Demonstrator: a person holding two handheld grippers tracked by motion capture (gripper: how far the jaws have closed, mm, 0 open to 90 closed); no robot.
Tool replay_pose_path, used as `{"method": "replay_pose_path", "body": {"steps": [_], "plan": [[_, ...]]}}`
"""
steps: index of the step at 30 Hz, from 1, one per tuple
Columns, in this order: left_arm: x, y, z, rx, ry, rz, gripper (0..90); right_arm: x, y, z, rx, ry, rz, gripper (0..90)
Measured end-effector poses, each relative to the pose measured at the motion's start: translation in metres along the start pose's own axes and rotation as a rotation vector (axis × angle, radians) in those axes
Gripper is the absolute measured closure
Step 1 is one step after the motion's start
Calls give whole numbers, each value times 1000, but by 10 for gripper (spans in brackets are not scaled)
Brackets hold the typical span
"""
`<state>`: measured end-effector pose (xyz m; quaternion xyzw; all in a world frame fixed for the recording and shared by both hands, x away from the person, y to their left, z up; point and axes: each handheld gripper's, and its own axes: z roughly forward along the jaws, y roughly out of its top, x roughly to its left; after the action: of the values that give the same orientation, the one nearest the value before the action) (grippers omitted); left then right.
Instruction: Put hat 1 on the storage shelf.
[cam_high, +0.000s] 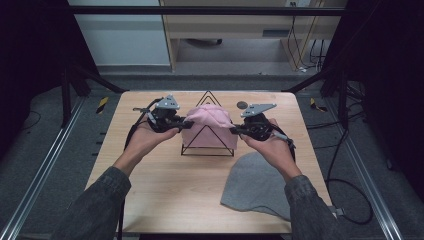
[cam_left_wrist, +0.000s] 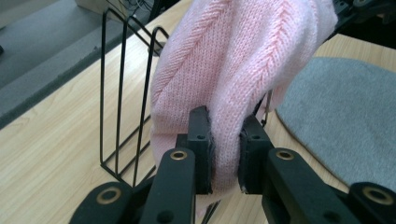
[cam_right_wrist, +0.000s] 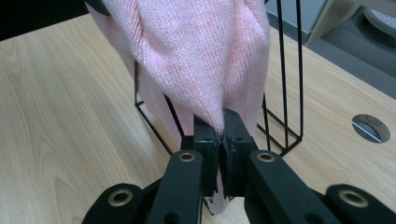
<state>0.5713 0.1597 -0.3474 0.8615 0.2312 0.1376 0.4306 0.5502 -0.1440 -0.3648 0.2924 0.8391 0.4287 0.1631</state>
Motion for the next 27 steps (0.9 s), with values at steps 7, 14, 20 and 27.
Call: {"method": "replay_pose_path", "body": {"steps": [7, 14, 20, 27], "plan": [[-1, -5, 6, 5, -5, -6, 782, -3, -7, 6, 24, -8, 12, 867], [0, -11, 8, 17, 1, -16, 781, -5, -12, 14, 41, -10, 25, 866], [-1, -16, 12, 26, 3, -17, 777, -6, -19, 22, 55, -14, 38, 865], [-2, -21, 13, 12, -1, -33, 759, -4, -19, 24, 62, -13, 38, 857]]}}
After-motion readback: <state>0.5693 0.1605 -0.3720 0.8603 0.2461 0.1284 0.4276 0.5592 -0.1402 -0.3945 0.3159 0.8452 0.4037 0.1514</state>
